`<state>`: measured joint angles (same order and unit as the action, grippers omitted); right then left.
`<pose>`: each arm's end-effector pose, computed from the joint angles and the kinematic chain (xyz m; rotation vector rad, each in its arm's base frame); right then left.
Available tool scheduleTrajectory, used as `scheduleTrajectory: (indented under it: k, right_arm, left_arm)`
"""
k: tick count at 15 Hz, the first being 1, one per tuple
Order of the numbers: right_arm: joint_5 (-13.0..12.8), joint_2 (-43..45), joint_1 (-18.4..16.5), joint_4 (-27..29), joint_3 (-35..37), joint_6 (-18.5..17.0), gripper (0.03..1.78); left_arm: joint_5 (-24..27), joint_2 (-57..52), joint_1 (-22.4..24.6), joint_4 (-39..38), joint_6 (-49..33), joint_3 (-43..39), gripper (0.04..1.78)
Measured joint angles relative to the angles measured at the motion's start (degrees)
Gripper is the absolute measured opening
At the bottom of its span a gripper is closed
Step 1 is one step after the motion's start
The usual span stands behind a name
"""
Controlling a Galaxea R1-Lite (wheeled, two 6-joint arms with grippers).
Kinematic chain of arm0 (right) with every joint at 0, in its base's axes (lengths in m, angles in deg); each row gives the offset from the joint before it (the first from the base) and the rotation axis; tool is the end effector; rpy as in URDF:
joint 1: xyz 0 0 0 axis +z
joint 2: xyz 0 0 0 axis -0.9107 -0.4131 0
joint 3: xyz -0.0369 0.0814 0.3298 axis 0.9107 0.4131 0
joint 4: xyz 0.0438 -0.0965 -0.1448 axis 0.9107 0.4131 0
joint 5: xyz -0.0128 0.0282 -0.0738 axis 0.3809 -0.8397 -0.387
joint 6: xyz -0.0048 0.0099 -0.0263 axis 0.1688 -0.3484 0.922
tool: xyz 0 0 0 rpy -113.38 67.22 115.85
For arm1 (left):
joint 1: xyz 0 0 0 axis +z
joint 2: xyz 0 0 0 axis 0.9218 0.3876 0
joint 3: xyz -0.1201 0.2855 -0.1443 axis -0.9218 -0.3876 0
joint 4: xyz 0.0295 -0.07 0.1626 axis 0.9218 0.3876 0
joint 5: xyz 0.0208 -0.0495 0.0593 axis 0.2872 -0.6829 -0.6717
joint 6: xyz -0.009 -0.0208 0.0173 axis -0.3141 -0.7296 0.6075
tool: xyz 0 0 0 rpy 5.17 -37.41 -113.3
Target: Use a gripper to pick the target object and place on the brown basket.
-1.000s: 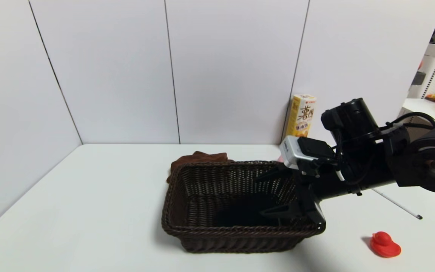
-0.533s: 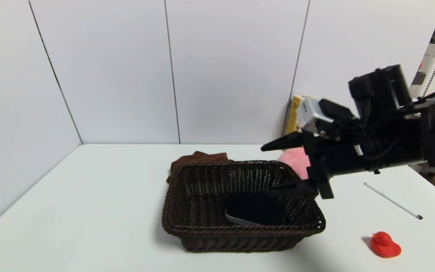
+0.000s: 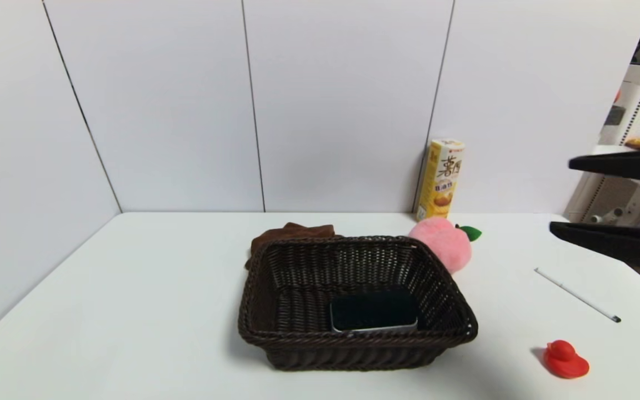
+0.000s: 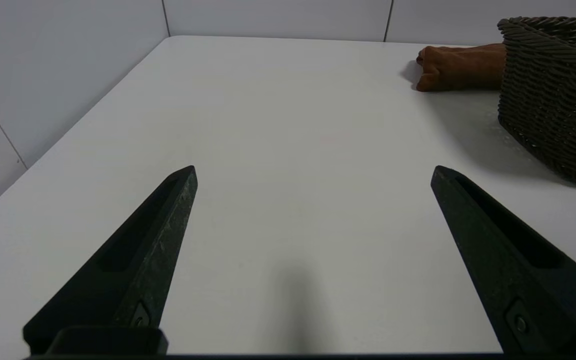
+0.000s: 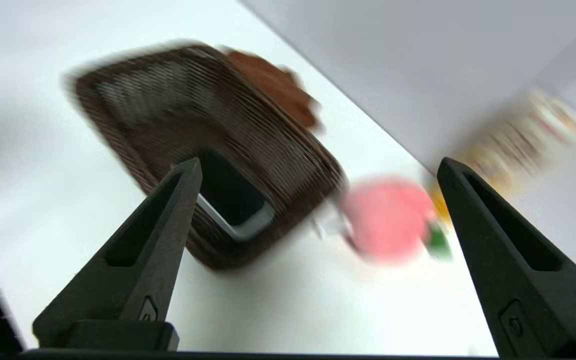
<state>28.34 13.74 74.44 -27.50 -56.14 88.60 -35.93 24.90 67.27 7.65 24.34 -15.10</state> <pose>0.1054 0.0299 0.3209 -0.3457 0.1363 0.6800 -0.0705 0.0004 0.0756 -0.0481 -0.0032 0.0189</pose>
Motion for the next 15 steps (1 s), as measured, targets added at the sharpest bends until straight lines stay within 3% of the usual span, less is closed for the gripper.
scheduleTrajectory:
  k: [2,4,5,6,8,11,15]
  right_arm:
    - [-15.1,9.07,-1.79,-0.13,9.26,-1.27,1.65]
    - [-27.68,18.02,-3.36,-0.8,18.8,-3.58,1.66]
    - [-31.57,22.26,-4.13,-1.24,22.85,-5.16,1.67]
    - [-33.65,26.43,-4.9,-1.62,26.82,-6.42,1.67]
    - [-33.05,34.89,-6.42,-2.1,34.58,-8.92,1.68]
    - [-27.65,46.34,-7.85,-3.72,45.45,-14.02,1.69]
    - [-26.73,57.64,-8.73,-6.3,51.57,-20.99,1.69]
  left_arm:
    - [0.0,0.0,0.0,0.0,-0.02,0.0,1.69]
    - [-0.02,0.0,0.0,-0.02,-0.02,0.0,1.69]
    - [0.0,0.0,0.0,-0.02,-0.02,0.0,1.69]
    - [0.0,0.0,0.0,-0.02,-0.02,0.0,1.69]
    - [0.0,0.0,0.0,0.0,-0.02,0.0,1.69]
    - [-0.02,0.02,0.0,-0.02,-0.02,0.0,1.69]
    - [-0.02,0.02,0.0,-0.02,-0.02,0.0,1.69]
